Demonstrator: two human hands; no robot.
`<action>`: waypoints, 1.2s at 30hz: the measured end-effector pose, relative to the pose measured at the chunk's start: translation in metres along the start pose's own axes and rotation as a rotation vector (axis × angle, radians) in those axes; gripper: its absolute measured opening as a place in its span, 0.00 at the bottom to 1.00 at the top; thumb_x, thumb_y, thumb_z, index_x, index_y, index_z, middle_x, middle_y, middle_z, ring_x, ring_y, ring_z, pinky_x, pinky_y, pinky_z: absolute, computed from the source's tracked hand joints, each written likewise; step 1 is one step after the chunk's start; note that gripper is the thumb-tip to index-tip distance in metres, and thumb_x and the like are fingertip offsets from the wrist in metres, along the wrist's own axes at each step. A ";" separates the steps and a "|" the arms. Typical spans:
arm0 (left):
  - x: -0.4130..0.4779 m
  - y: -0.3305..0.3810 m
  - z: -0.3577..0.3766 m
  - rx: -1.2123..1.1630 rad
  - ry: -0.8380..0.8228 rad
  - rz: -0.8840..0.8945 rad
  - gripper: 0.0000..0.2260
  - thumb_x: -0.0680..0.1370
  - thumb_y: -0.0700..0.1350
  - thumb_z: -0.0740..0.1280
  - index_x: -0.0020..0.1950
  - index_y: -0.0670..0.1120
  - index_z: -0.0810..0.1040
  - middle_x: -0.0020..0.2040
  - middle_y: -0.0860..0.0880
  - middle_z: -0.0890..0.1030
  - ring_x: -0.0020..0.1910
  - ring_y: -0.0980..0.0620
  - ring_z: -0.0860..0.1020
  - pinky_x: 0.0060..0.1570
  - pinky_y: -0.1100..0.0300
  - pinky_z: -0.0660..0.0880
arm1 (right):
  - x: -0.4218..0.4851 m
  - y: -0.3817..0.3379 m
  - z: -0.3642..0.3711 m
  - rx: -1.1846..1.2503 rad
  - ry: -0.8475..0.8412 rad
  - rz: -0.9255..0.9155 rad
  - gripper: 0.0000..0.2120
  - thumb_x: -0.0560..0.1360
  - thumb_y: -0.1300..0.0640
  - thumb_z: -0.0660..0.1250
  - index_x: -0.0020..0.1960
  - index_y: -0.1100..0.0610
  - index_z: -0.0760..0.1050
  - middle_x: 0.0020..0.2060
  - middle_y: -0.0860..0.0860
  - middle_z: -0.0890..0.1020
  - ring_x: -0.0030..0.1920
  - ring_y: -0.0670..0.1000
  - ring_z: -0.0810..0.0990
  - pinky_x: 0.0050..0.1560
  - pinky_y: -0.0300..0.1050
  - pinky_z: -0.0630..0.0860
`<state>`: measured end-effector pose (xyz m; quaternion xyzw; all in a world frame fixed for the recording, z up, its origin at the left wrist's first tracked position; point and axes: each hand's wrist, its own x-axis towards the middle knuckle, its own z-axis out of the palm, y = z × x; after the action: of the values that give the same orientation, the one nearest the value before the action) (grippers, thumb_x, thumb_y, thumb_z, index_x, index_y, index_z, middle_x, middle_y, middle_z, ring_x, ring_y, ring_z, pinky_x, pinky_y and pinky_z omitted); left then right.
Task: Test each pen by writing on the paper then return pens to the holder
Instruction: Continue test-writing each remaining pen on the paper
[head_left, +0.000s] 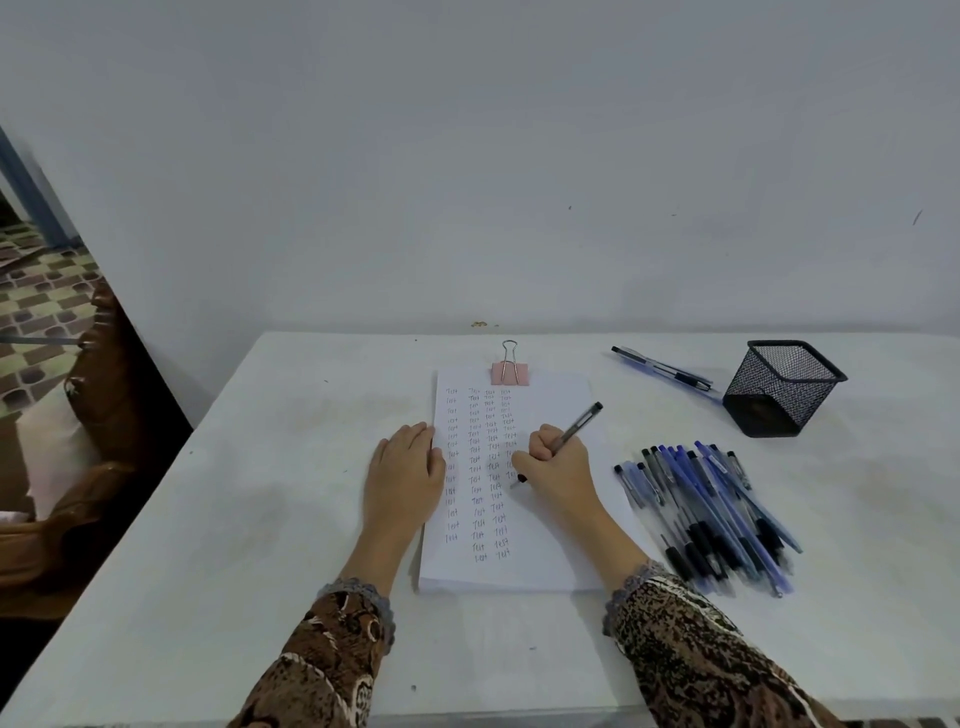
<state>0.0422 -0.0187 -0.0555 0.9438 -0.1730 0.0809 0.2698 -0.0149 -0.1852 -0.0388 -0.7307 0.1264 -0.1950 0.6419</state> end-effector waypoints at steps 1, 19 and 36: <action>0.000 0.000 0.000 0.001 0.000 -0.001 0.19 0.81 0.45 0.54 0.70 0.43 0.67 0.71 0.49 0.69 0.71 0.52 0.63 0.73 0.54 0.56 | 0.000 0.001 0.000 0.007 0.006 0.003 0.25 0.64 0.74 0.63 0.25 0.50 0.54 0.24 0.43 0.59 0.27 0.45 0.56 0.34 0.40 0.57; -0.001 0.001 -0.001 0.002 0.007 -0.003 0.18 0.81 0.45 0.55 0.70 0.43 0.68 0.70 0.49 0.69 0.71 0.52 0.64 0.72 0.55 0.56 | 0.001 -0.001 -0.001 -0.068 0.055 -0.046 0.23 0.64 0.74 0.62 0.27 0.53 0.54 0.26 0.48 0.58 0.29 0.45 0.57 0.35 0.37 0.60; 0.000 0.001 -0.001 -0.016 -0.014 -0.025 0.19 0.81 0.45 0.54 0.70 0.44 0.67 0.71 0.49 0.68 0.71 0.52 0.63 0.73 0.54 0.55 | 0.000 0.000 -0.003 0.038 0.095 0.012 0.25 0.67 0.75 0.60 0.26 0.51 0.55 0.25 0.47 0.58 0.28 0.46 0.57 0.32 0.34 0.58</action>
<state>0.0416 -0.0188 -0.0549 0.9442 -0.1639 0.0694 0.2773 -0.0160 -0.1877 -0.0389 -0.7076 0.1576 -0.2280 0.6500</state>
